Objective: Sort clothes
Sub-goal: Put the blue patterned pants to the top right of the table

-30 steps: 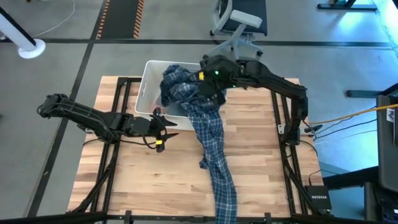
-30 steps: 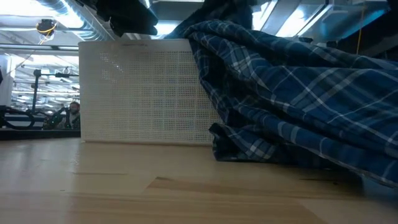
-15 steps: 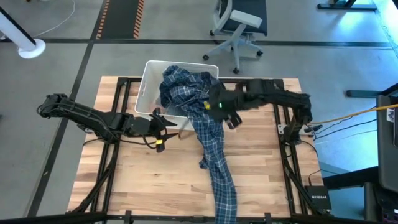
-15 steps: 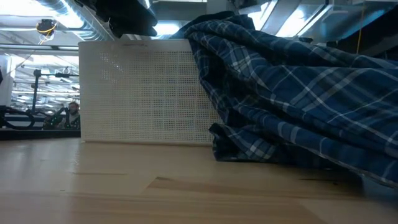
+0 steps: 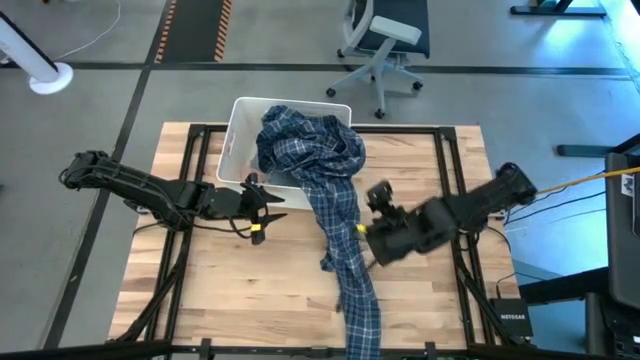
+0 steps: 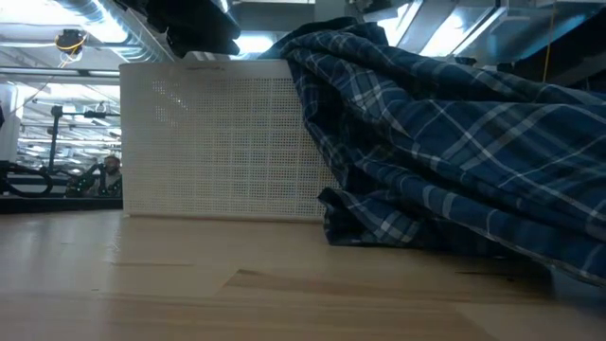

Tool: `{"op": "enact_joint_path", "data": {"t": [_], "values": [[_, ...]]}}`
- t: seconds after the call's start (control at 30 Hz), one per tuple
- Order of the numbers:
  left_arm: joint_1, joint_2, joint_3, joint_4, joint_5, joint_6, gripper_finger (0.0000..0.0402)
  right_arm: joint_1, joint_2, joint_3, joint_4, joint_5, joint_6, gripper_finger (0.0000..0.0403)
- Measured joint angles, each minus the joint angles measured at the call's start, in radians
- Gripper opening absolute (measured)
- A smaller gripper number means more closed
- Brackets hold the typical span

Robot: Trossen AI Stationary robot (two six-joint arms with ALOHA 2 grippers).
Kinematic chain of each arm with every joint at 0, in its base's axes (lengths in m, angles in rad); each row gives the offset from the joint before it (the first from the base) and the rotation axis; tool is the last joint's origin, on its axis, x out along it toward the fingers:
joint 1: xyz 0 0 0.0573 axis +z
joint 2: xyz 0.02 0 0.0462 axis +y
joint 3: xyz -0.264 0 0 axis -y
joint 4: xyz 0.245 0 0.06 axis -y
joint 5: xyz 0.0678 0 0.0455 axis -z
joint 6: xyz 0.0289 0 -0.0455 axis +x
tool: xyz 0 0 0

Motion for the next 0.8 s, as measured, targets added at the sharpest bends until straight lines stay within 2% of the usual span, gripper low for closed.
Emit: {"op": "enact_joint_path", "data": {"t": [0.17,0.23,0.43,0.63,0.8], "values": [[0.0,0.0,0.0,0.001,0.0,-0.003,0.0182,0.096,-0.111,-0.316,0.176,-0.021,0.185,0.0243],[0.0,0.0,0.0,0.002,0.0,-0.013,0.0182,0.13,-0.14,-0.425,0.255,-0.063,0.247,0.0243],[0.0,0.0,0.0,0.006,0.0,-0.014,0.0182,0.205,-0.157,-0.705,0.54,-0.099,0.336,0.0243],[0.001,0.0,0.0,0.016,0.0,-0.023,0.0182,0.187,-0.115,-0.962,0.944,-0.045,0.328,0.0243],[0.001,0.0,0.0,0.031,0.0,-0.017,0.0182,0.127,-0.051,-1.107,1.185,-0.075,0.311,0.0243]]}}
